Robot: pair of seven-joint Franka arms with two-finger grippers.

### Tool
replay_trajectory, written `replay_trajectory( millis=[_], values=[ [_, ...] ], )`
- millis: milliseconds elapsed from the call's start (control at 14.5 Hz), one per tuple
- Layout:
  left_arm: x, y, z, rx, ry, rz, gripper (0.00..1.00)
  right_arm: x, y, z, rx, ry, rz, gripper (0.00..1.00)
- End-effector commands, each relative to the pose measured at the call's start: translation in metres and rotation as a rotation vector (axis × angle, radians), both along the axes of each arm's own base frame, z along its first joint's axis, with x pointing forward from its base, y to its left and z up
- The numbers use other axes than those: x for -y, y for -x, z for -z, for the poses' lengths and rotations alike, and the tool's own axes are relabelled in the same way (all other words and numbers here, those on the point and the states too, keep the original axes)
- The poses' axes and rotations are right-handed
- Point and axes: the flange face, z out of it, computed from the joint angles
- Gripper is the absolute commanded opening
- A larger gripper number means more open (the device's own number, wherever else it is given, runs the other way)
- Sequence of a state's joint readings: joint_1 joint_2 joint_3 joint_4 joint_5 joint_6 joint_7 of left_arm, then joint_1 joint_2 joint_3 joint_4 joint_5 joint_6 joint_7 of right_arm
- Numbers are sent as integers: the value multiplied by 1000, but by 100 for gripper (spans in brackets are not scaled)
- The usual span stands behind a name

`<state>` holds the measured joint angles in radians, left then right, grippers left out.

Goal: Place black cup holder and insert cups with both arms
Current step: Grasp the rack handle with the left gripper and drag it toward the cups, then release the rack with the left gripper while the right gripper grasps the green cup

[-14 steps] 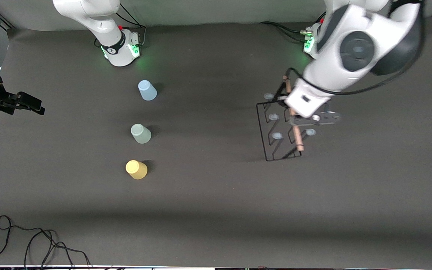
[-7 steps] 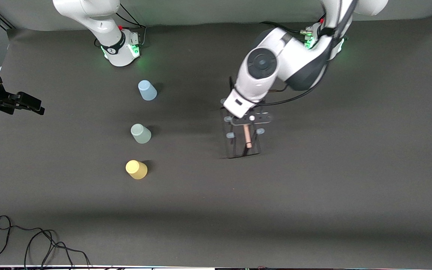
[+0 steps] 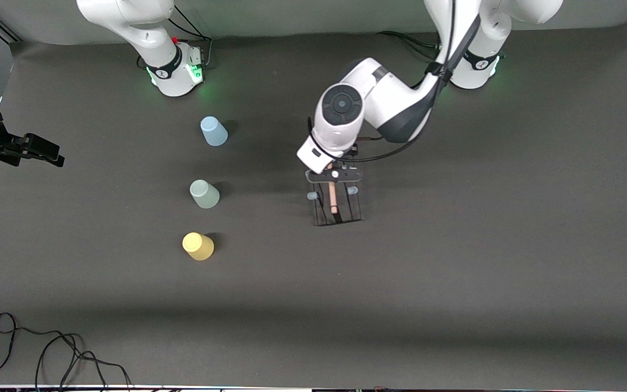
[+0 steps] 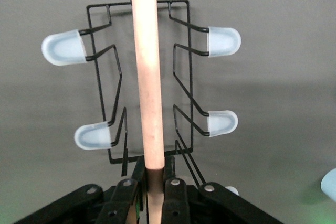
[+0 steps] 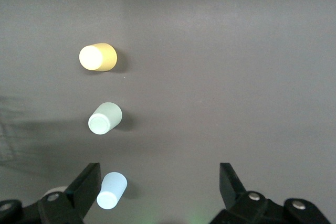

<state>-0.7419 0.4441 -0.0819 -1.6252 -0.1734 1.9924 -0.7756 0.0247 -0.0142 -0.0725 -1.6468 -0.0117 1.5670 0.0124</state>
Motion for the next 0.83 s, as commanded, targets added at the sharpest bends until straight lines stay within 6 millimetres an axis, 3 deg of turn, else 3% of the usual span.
replay_trajectory(
  millis=[0, 345, 484, 691, 760],
  values=[
    [27, 13, -17, 49, 59, 2, 0, -2, 5, 1, -7, 0, -3, 100],
    [39, 19, 0, 53, 56, -19, 0, -13, 6, 5, -7, -70, 56, 100],
    [42, 21, 5, 65, 51, 3, 0, -38, 5, 6, -7, -69, 83, 100],
    [44, 19, 9, 74, 64, 4, 0, -68, 7, 26, -9, -60, 139, 100],
    [44, 19, 10, 72, 61, 4, 13, -82, 9, 37, -3, -59, 144, 100]
  ],
)
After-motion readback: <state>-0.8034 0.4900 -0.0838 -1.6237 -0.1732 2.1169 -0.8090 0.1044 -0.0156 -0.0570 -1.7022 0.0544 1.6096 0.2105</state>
